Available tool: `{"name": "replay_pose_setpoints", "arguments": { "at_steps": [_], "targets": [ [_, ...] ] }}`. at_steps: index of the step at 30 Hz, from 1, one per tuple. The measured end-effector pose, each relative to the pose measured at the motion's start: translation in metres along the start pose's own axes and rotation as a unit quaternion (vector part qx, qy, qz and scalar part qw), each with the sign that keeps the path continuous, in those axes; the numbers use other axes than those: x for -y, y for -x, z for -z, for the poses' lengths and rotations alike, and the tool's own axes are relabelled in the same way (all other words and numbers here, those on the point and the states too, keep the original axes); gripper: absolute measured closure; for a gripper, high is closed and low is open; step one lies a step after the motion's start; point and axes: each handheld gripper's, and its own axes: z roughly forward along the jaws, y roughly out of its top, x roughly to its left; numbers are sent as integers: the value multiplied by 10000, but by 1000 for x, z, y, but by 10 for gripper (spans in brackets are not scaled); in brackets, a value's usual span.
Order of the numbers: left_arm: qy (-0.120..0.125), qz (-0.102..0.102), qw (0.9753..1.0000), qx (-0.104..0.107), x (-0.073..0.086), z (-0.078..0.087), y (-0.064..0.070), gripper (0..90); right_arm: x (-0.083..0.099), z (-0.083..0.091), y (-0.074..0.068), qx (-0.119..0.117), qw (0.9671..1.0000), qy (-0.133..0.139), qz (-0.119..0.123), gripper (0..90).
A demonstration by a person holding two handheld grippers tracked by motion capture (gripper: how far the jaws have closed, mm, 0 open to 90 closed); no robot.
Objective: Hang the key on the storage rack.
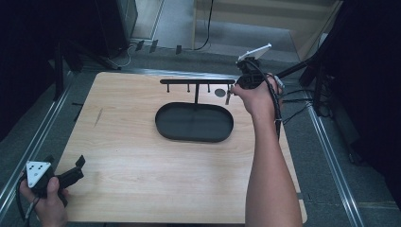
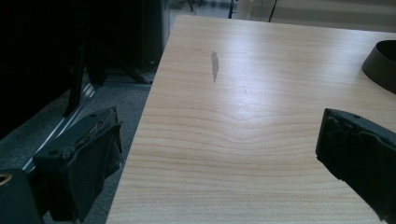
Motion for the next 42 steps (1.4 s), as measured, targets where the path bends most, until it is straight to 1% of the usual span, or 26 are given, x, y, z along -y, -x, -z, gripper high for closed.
{"name": "replay_pose_setpoints", "arguments": {
  "at_steps": [1, 5, 9, 10, 11, 12, 14, 15, 17, 19, 24, 27, 29, 31, 32, 33, 34, 35, 36, 37, 38, 39, 40, 41, 42],
  "targets": [
    [-2, 0, 10000, 4, 0, 0, 0, 7, 0, 0, 0, 43, 10000, 16, -3, 900],
    [-3, -2, 10000, 7, 0, 0, 0, 7, 0, -3, 4, 40, 10000, 39, -60, 899],
    [2, -11, 10000, 5, 0, 0, 0, 7, 0, -7, 3, 129, 9998, 136, 13, 898],
    [-4, -5, 10000, 3, 0, 0, 0, 7, 0, -10, 3, 191, 9997, 157, 85, 892],
    [-3, 1, 10000, 8, 0, 0, 1, 7, 0, -11, 2, 248, 9994, 187, 118, 864],
    [0, 6, 10000, 7, 0, 0, 1, 7, 1, -14, 2, 333, 9992, 182, 144, 813],
    [-5, 13, 10000, 9, 0, 0, 0, 7, 3, -21, 3, 435, 9988, 50, 208, 716],
    [-8, 11, 10000, 14, 0, 0, 0, 6, 5, -25, 4, 488, 9986, -98, 181, 712],
    [-6, 19, 10000, 16, 0, 0, 0, 7, 9, -30, 8, 594, 9979, -256, 96, 692],
    [-8, 9, 10000, 16, 0, 0, 0, 7, 14, -34, 14, 539, 9980, -341, -34, 660],
    [-14, -1, 10000, 12, 0, 0, 0, 7, 30, -45, 28, 546, 9973, -465, -175, 572],
    [-17, 0, 10000, 7, 0, 0, 1, 7, 41, -52, 37, 381, 9972, -522, -364, 505],
    [-45, -3, 10000, 16, 0, -1, 0, 7, 49, -56, 41, 401, 9969, -546, -400, 460],
    [-44, 17, 10000, 24, 0, -1, 0, 7, 56, -59, 44, 421, 9967, -547, -422, 392],
    [-43, 28, 10000, 32, 0, -1, 0, 7, 60, -60, 46, 408, 9963, -618, -441, 371],
    [-37, 44, 10000, 40, 0, -1, 0, 6, 63, -61, 47, 372, 9960, -676, -443, 328],
    [-37, 43, 10000, 41, 0, -1, 0, 6, 69, -64, 49, 321, 9960, -753, -369, 246],
    [-37, 43, 10000, 41, 0, -1, 0, 7, 69, -64, 49, 321, 9960, -753, -369, 246],
    [-42, 29, 10000, 42, 0, -1, 0, 6, 79, -66, 50, 457, 9962, -711, -221, 159],
    [-39, 24, 10000, 41, 0, -1, 0, 7, 84, -67, 51, 454, 9964, -685, -190, 124],
    [-39, 24, 10000, 41, 0, -1, 0, 6, 84, -67, 51, 454, 9964, -685, -190, 124],
    [-47, 15, 10000, 36, 0, -1, 0, 6, 93, -67, 54, 387, 9974, -571, -225, 52],
    [-47, 15, 10000, 36, 0, -1, 0, 6, 93, -67, 54, 387, 9974, -571, -225, 52],
    [-53, 7, 10000, 54, 0, -1, 0, 7, 103, -67, 56, 309, 9980, -476, -286, 0],
    [-53, 7, 10000, 54, 0, -1, 0, 6, 103, -67, 56, 309, 9980, -476, -286, 0]
  ]
}}
